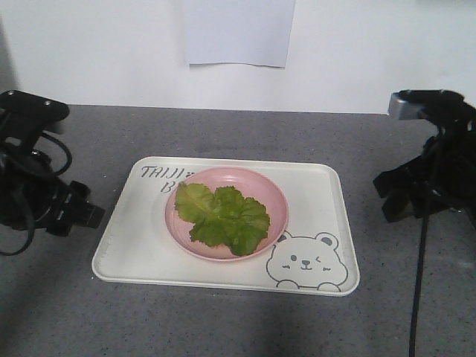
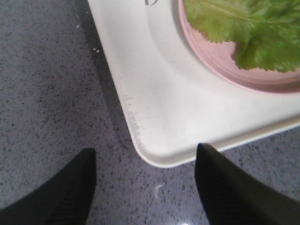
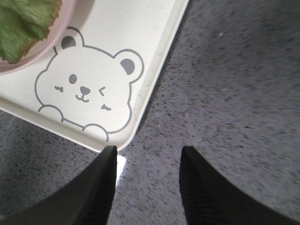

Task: Transfer vegetables to tray and serve
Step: 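Open both grippers and withdraw them outward from the tray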

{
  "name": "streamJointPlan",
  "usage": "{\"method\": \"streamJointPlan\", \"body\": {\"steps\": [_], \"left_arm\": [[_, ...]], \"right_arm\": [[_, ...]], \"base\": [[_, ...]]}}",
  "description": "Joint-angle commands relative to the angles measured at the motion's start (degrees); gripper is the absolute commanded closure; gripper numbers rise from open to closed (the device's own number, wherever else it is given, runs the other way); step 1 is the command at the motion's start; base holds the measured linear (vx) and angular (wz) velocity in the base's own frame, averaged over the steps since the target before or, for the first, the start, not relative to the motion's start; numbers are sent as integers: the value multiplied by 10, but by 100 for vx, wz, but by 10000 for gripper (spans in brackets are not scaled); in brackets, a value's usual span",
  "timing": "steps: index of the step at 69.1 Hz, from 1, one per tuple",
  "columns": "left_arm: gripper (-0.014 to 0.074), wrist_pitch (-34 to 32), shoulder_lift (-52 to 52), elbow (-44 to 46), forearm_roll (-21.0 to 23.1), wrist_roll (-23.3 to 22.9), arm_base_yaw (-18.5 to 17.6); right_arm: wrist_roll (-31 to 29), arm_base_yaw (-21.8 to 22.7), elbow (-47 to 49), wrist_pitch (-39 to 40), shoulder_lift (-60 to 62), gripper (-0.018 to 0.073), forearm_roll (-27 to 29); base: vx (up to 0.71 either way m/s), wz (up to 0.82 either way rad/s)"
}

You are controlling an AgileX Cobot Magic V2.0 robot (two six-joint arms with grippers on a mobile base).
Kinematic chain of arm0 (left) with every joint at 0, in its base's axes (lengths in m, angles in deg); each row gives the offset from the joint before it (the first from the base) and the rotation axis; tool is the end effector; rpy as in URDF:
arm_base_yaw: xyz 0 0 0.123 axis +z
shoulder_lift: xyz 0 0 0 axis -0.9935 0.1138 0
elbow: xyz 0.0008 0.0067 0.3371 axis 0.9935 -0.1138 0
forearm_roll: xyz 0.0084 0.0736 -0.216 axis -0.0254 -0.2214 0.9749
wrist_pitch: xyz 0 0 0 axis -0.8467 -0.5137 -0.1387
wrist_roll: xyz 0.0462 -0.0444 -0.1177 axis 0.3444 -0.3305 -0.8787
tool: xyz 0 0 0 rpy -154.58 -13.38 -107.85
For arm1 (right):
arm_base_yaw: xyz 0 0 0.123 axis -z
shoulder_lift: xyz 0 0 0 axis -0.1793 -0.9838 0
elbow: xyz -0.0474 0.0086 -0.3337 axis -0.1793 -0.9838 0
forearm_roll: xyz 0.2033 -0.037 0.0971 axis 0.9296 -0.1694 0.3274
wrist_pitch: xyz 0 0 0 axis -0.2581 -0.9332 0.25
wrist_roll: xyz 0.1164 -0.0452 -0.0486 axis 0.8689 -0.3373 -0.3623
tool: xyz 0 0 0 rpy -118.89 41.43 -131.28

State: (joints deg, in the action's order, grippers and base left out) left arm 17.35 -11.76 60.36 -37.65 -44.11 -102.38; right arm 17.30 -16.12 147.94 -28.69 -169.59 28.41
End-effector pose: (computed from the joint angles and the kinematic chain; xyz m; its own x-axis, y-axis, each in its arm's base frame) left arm 0.2201 -0.0771 0.3425 -0.8216 0.2727 -0.5005 0.3230 0.9463 -0.0146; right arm 0.2501 0.0541 0.3491 -0.9196 -0.2209 -0.3248 -0.2843 0.9449 0.1623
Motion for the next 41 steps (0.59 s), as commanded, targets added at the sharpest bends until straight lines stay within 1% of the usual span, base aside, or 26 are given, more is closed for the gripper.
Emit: {"method": "streamJointPlan", "body": {"steps": [1,5,9,12,13,14,16,18,19,22,26,32,41], "left_arm": [[146,-27,-50,-11,29,29,16],[146,-35,-71,-31,57,53,32],[146,-36,-91,-49,96,92,48],[146,-35,-105,-63,131,129,60],[146,-33,-109,-67,149,141,66],[146,-33,-113,-69,156,148,67],[146,-30,-121,-78,183,183,74],[146,-29,-128,-85,214,208,83],[146,-29,-132,-87,220,214,84],[148,-21,-141,-100,258,253,94],[151,-15,-151,-112,296,286,105],[164,-12,-165,-130,331,320,112],[188,-20,-179,-141,334,343,112]], "right_arm": [[-3,0,-4,12,64,241,-27],[-3,0,-27,28,94,241,-46],[-3,0,-55,49,126,241,-58],[-7,0,-76,73,153,241,-64],[-9,0,-84,80,161,241,-65],[-10,0,-91,83,165,241,-66],[-12,0,-104,101,180,241,-68],[-14,0,-117,114,200,241,-70],[-14,0,-124,118,203,241,-71],[-14,0,-143,138,229,241,-75],[-14,0,-163,151,252,241,-79],[-14,0,-195,160,283,241,-79],[-14,0,-238,172,320,241,-78]], "base": [[0,0],[0,0],[0,0],[0,0],[0,0],[0,0],[0,0],[0,0],[0,0],[0,0],[0,0],[0,0],[0,0]]}}
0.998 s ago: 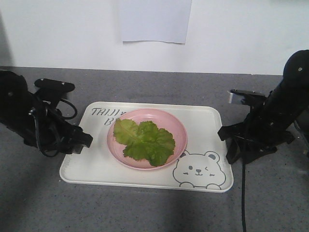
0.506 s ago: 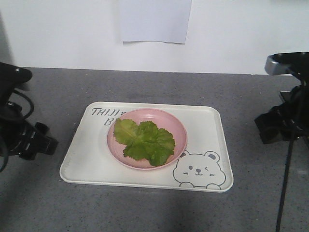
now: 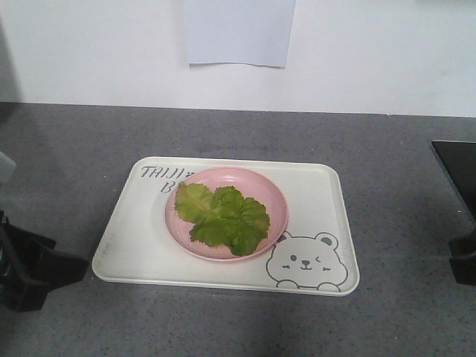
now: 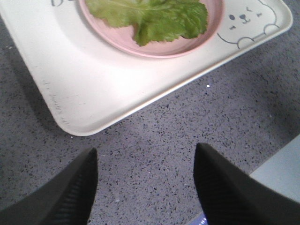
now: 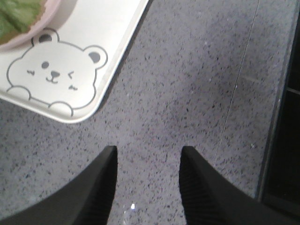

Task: Transfer vegetables to tray and serve

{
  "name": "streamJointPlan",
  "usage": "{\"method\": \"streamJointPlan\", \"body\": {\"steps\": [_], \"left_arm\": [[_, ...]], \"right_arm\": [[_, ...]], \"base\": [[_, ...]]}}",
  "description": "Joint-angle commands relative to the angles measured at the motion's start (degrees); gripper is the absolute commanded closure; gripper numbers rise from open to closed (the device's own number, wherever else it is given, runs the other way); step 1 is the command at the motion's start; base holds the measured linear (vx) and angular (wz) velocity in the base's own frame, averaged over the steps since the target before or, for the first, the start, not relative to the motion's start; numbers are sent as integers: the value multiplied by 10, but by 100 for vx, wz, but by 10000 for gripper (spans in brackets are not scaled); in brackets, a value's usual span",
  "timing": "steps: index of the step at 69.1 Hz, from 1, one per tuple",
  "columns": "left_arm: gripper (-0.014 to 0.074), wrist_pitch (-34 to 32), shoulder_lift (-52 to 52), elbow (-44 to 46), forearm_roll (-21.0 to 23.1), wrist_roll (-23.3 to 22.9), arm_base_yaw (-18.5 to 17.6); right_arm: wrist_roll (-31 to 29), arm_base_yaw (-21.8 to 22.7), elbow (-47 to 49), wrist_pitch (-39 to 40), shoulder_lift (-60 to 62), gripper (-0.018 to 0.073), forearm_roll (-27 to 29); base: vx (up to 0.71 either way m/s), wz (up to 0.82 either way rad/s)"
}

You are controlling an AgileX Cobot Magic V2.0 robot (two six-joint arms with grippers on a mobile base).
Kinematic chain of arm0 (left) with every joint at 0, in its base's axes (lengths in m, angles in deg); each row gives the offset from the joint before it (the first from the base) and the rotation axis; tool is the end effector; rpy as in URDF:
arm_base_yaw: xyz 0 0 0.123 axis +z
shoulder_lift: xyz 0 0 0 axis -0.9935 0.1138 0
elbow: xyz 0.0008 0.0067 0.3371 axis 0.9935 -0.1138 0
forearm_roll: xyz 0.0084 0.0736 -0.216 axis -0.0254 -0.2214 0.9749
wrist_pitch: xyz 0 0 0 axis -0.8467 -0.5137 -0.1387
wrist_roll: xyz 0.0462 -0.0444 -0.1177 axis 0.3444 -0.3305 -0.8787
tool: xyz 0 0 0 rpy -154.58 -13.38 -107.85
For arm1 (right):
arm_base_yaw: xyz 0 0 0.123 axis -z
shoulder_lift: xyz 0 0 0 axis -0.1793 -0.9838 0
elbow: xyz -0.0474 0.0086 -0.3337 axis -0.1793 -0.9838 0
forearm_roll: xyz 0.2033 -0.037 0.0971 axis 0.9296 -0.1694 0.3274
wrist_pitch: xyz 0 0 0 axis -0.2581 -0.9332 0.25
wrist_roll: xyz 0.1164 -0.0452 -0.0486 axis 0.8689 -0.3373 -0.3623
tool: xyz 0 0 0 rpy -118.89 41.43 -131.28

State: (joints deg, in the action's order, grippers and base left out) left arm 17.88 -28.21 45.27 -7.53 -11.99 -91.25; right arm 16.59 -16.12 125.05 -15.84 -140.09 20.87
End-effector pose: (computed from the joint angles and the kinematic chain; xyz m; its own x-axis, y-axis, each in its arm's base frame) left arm 0.1354 -0.0759 0.3335 -0.7048 0.3075 -0.6393 0.5415 0.8154 -0.2049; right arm 0.1255 0.0237 0.3428 -0.7623 -0.2453 -0.5990 -0.2806 0.9592 -0.0357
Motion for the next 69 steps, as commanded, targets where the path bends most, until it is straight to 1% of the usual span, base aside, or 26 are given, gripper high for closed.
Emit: {"method": "streamJointPlan", "body": {"steps": [1,12,18,24,29,42,45,50,69], "left_arm": [[191,-25,-15,10,33,22,1],[224,-37,-13,10,29,21,1],[267,-53,-13,10,28,18,1],[333,-76,-13,10,28,1,1],[407,-94,-13,10,28,-16,1],[580,-114,-13,10,28,-19,1],[605,-118,-13,10,28,-19,1],[604,-129,-13,10,28,-19,1],[603,-128,-13,10,30,-18,1]], "right_arm": [[-7,0,-13,46,27,241,-3],[-7,0,-40,68,56,246,-3],[-7,0,-53,88,68,276,-3],[-7,0,-58,96,73,335,-2],[-7,0,-60,100,74,402,-2],[-7,0,-60,104,74,573,-2],[-7,0,-60,104,74,573,-2],[-7,0,-60,101,74,569,-2],[-7,0,-60,84,74,569,-2]], "base": [[0,0],[0,0],[0,0],[0,0],[0,0],[0,0],[0,0],[0,0],[0,0]]}}
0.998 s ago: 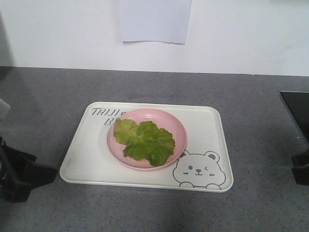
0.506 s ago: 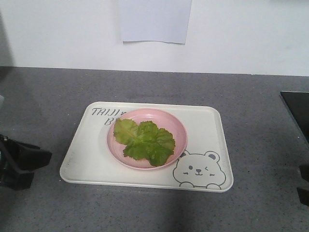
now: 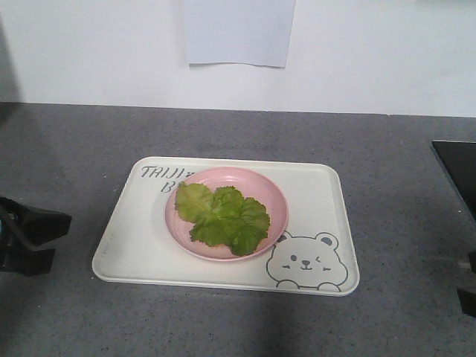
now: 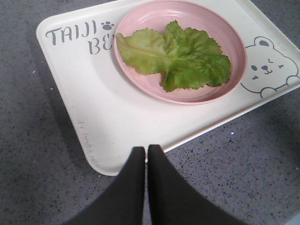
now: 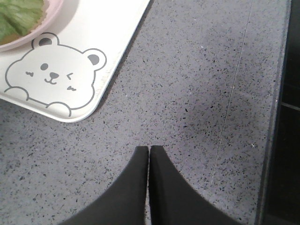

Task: Transfer vegetables to tray and serve

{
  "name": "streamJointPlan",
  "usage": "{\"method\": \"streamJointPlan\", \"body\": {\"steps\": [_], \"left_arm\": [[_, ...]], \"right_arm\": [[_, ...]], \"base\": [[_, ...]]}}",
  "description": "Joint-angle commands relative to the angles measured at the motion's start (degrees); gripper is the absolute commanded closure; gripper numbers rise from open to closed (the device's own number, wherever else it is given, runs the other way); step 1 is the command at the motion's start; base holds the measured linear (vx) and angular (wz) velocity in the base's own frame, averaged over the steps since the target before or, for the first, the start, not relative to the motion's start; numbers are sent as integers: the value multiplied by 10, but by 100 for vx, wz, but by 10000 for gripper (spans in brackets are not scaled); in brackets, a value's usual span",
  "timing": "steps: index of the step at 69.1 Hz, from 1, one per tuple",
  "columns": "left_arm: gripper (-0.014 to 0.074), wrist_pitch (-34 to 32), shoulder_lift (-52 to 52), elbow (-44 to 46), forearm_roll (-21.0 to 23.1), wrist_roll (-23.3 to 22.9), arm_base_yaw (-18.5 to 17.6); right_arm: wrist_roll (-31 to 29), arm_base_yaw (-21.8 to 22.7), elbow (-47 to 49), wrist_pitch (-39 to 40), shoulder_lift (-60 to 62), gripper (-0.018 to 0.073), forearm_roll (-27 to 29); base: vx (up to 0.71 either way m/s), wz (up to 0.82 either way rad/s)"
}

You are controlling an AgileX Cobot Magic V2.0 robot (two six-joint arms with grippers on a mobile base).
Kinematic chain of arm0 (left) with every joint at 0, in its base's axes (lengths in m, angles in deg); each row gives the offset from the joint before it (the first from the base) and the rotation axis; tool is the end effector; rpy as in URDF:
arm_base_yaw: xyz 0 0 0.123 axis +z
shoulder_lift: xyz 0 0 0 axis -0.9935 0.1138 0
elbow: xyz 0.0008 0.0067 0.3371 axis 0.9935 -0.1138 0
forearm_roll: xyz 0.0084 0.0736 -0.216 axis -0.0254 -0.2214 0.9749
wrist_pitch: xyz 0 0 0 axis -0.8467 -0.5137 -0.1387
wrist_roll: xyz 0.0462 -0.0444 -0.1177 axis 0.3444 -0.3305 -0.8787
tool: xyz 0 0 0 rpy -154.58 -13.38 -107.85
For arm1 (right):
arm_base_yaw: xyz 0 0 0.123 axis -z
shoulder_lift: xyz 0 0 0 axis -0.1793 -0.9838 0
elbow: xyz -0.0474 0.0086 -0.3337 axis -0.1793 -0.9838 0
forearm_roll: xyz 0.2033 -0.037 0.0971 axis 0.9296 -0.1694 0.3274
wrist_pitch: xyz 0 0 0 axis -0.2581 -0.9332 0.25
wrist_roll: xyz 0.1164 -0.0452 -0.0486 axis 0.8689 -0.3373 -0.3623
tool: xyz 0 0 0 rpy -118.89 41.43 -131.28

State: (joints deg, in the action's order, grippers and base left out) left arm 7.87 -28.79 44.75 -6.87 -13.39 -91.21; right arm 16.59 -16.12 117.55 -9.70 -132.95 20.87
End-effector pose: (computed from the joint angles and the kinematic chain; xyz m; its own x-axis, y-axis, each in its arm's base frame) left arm 0.1521 -0.0713 0.3444 -0.6385 0.2070 -0.7413 0.4752 0.8636 -0.1682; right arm 0.1021 0.0205 0.3257 -0.7011 -0.2309 -0.6746 -0.2663 0.9625 -0.0526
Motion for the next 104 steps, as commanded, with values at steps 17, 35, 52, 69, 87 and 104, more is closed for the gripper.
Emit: {"method": "streamJointPlan", "body": {"steps": [17,35,52,69,87,104], "left_arm": [[603,-28,-7,15,23,-5,1],[603,-44,-36,8,-32,-16,1],[603,-268,-208,-159,-211,-165,3],[603,-402,-430,-371,-223,-201,49],[603,-459,-573,-499,-234,-261,49],[603,-448,-573,-501,-323,-331,49]], "right_arm": [[-7,0,15,19,3,569,-2],[-7,0,15,18,3,569,-2],[-7,0,15,18,3,569,-2],[-7,0,15,17,3,569,-2],[-7,0,15,18,3,569,-2],[-7,0,15,14,3,569,-2]], "base": [[0,0],[0,0],[0,0],[0,0],[0,0],[0,0]]}}
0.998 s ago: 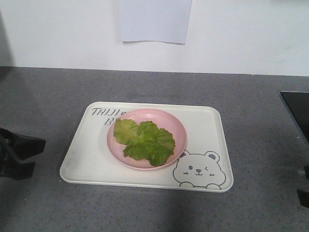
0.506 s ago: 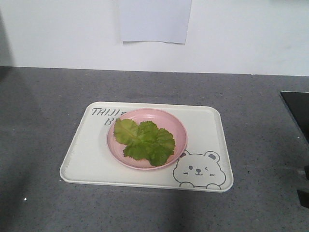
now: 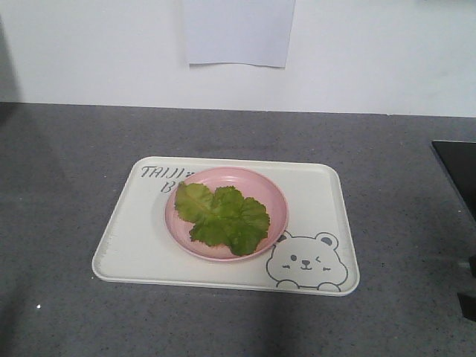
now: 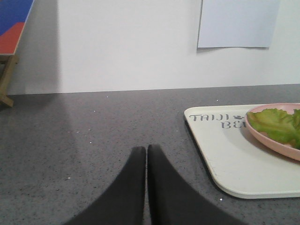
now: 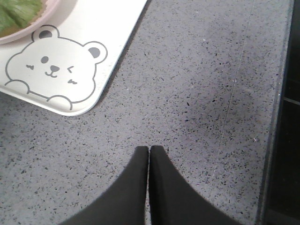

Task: Transfer vegetables to tray and serve

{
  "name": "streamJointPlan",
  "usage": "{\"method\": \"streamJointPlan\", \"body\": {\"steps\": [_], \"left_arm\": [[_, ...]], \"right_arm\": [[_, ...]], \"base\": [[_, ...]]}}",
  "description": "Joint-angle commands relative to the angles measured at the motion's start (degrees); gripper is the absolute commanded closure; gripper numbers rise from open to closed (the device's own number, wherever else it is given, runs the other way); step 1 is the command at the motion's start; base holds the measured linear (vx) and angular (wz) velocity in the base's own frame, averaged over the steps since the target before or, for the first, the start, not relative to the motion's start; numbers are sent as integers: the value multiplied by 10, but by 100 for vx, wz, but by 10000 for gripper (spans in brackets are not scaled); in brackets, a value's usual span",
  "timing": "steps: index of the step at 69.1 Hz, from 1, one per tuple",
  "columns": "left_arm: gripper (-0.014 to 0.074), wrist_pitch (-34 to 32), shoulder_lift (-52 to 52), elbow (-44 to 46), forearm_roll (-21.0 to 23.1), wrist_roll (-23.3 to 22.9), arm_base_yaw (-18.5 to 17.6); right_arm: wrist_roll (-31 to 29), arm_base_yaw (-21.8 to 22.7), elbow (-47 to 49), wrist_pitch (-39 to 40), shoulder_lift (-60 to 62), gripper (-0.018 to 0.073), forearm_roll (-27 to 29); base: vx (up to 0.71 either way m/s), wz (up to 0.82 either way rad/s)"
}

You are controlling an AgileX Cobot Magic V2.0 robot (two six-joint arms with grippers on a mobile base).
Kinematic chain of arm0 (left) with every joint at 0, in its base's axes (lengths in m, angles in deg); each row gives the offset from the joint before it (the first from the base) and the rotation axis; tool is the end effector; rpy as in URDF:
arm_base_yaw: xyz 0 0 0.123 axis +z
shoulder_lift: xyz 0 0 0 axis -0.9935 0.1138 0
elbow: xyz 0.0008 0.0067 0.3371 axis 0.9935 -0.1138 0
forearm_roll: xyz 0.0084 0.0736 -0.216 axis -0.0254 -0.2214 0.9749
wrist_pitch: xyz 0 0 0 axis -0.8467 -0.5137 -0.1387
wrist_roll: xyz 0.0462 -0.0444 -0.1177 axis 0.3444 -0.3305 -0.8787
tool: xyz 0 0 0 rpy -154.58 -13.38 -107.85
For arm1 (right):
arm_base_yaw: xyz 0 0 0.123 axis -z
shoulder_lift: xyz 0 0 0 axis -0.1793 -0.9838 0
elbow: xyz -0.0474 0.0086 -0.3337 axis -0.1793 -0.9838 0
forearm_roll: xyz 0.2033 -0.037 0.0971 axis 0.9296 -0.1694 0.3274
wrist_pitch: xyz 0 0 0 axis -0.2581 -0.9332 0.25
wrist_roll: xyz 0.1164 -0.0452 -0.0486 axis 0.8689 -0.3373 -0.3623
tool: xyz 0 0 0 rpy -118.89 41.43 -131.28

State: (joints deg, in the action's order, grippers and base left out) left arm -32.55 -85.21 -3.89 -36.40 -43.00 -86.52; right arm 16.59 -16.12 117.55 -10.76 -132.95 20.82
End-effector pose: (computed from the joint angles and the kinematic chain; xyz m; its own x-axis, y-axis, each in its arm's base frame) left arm 0.0233 -0.0017 0.1964 -0.0159 -0.0160 -0.9997 0.0563 0.9983 -0.0169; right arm 0.1002 0.0204 0.3240 -0.7129 -0.2340 -0.6611 -0.2689 0.9619 -0.0505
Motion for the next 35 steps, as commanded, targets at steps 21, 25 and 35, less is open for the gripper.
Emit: {"method": "streamJointPlan", "body": {"steps": [21,25,35], "left_arm": [[603,-44,-9,-16,-21,-34,-26],[603,-45,-9,-16,-21,-34,-26],[603,-62,-9,-16,-21,-34,-12]], "right_arm": [[-7,0,15,24,3,569,-2],[-7,0,15,24,3,569,-2],[-7,0,15,24,3,569,-2]], "base": [[0,0],[0,0],[0,0]]}}
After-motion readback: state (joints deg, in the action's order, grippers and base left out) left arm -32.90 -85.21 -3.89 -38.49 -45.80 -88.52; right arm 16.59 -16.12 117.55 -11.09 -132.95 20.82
